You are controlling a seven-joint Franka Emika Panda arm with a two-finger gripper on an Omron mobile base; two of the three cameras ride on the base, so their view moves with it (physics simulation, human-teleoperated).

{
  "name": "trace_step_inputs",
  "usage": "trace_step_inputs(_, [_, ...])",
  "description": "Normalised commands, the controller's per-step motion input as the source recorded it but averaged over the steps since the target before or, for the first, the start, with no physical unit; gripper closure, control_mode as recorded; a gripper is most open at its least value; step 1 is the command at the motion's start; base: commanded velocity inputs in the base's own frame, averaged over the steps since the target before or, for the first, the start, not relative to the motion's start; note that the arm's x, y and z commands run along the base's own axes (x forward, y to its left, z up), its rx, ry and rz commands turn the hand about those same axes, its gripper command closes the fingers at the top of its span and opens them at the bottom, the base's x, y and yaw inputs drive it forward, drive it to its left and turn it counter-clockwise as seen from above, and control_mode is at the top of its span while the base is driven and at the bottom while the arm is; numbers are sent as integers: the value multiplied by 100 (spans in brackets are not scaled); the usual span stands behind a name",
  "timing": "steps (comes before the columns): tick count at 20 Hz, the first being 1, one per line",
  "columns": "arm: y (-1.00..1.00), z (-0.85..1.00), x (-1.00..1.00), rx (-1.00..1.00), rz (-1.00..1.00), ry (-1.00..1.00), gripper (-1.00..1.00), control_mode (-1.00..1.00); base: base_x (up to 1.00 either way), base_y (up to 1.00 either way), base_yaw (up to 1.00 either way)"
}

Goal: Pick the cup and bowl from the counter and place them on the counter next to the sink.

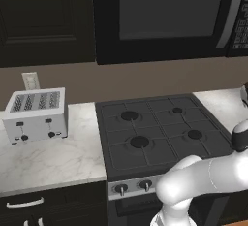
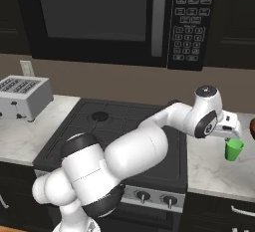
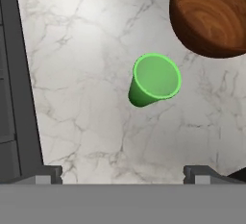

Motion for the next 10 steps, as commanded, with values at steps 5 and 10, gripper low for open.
trace_step_inputs(5, [0,2,19,0,-1,8,-100,-100,0,0,0])
trace_step_inputs(10, [0,-2,22,0,-1,1,-100,-100,0,0,0])
